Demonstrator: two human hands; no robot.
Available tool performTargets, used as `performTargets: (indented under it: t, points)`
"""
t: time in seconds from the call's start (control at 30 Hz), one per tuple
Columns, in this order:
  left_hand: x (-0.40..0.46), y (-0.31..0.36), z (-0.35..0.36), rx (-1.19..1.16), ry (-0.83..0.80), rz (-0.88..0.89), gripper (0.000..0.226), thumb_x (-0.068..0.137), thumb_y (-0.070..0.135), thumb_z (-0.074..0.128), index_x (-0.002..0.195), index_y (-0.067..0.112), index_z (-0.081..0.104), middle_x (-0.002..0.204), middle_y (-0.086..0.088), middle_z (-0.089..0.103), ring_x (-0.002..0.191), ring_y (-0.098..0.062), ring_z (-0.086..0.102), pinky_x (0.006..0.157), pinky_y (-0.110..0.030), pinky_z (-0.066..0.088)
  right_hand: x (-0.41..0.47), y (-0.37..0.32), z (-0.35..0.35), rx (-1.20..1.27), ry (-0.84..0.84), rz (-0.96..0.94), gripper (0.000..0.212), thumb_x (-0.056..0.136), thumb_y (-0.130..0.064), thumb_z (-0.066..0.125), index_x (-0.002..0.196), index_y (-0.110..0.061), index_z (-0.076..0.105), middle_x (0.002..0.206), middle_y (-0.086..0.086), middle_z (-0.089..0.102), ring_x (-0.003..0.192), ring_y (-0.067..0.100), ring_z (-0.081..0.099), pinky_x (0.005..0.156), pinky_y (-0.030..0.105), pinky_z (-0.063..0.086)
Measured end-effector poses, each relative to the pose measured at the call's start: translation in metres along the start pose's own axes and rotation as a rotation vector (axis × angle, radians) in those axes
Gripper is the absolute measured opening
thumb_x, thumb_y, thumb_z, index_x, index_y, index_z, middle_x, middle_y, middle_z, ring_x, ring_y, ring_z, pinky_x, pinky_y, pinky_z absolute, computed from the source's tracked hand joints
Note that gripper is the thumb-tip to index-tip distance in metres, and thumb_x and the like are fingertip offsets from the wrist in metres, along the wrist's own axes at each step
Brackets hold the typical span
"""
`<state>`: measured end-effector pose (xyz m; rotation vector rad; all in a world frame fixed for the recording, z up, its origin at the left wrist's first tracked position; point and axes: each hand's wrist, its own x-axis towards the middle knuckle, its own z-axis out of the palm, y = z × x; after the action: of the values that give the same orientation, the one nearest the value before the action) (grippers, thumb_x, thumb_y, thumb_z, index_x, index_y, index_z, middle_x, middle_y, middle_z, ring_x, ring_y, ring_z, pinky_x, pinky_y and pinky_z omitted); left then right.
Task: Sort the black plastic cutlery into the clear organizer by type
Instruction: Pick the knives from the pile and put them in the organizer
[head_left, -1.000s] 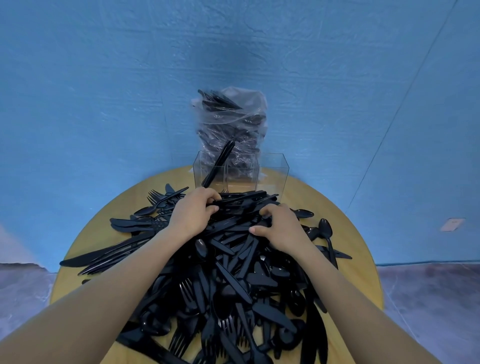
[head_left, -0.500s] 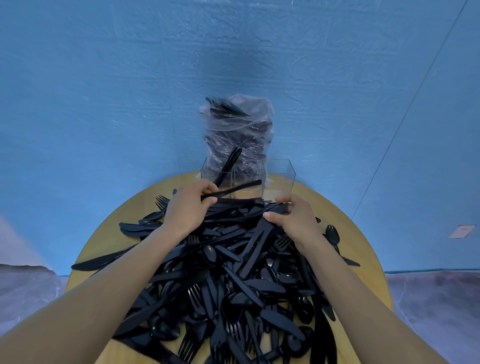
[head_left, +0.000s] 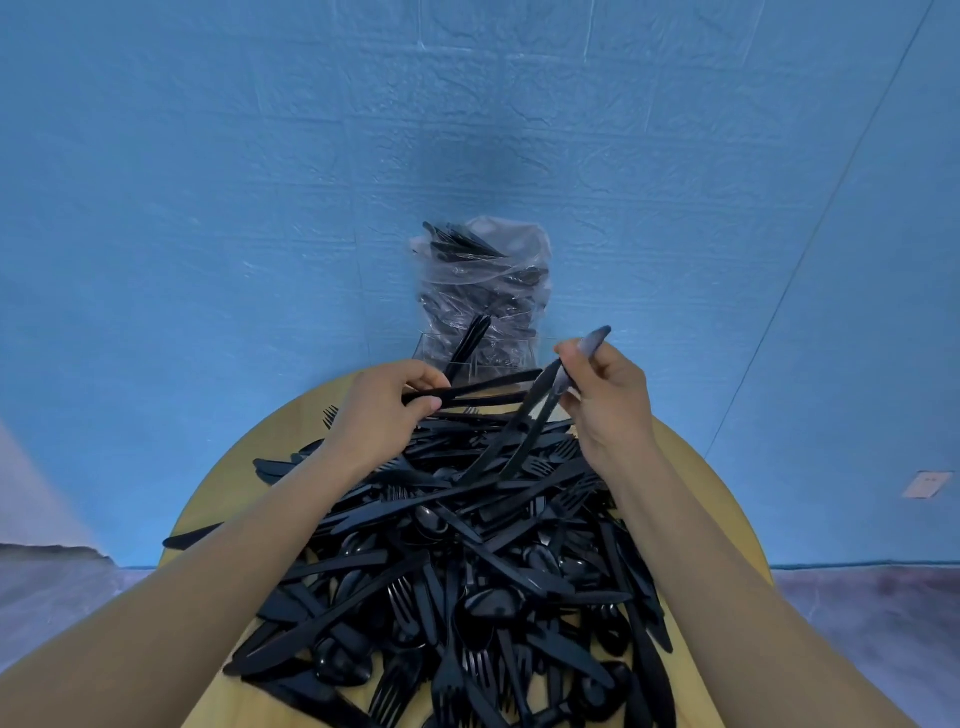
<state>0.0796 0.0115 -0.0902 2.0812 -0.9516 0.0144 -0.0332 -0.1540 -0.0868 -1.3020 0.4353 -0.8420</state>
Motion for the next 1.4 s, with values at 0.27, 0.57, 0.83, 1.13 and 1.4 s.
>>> performTargets:
  t: [0.27,0.57,0.83,1.13,1.4]
  points:
    - [-0.005,0.02,-0.012,-0.07,-0.143,0.065,0.019,0.084,0.012,0.069,0.088,0.03,0.066,0.083,0.017,0.062,0.084,0.004,0.056,0.073,-0.009,0.037,-0.006,-0.038,0.022,-0.814,-0.361,-0.433,0.011,0.086,-0.019,0.067,0.09,-0.009,0.066,0.076,0.0,0.059,0.068,0.012,0.049,0.064,0.022,0.037]
    - [-0.007,0.027,-0.013,-0.128,-0.174,0.084,0.021,0.08,0.01,0.073,0.082,0.03,0.066,0.085,0.011,0.069,0.086,-0.001,0.062,0.083,-0.014,0.044,-0.018,-0.038,0.023,-1.247,-0.618,-0.329,0.009,0.091,-0.017,0.061,0.094,-0.009,0.063,0.07,-0.005,0.05,0.075,0.017,0.048,0.067,0.032,0.04]
    - [-0.009,0.033,-0.007,-0.309,0.088,-0.02,0.045,0.07,0.012,0.082,0.105,0.029,0.058,0.093,0.014,0.055,0.078,-0.006,0.058,0.069,-0.017,0.044,-0.023,-0.031,0.017,-1.13,-0.479,-0.251,0.013,0.089,-0.018,0.063,0.088,-0.006,0.063,0.082,0.011,0.065,0.081,0.029,0.06,0.076,0.037,0.046]
    - [-0.031,0.035,0.03,-0.735,-0.056,-0.176,0.023,0.093,0.021,0.056,0.111,0.008,0.064,0.109,-0.01,0.068,0.104,-0.017,0.064,0.08,-0.021,0.055,-0.038,-0.019,0.007,-0.523,-0.307,-0.026,0.009,0.087,-0.004,0.064,0.094,-0.001,0.07,0.084,0.011,0.071,0.075,0.023,0.067,0.074,0.033,0.057]
    - [-0.041,0.046,0.044,-0.839,-0.061,-0.167,0.029,0.099,0.021,0.043,0.105,0.0,0.062,0.091,-0.008,0.067,0.084,-0.012,0.063,0.07,-0.023,0.055,-0.052,-0.017,0.01,-0.507,-0.314,-0.048,0.016,0.087,-0.004,0.065,0.075,-0.015,0.069,0.074,0.006,0.071,0.072,0.024,0.07,0.076,0.044,0.058]
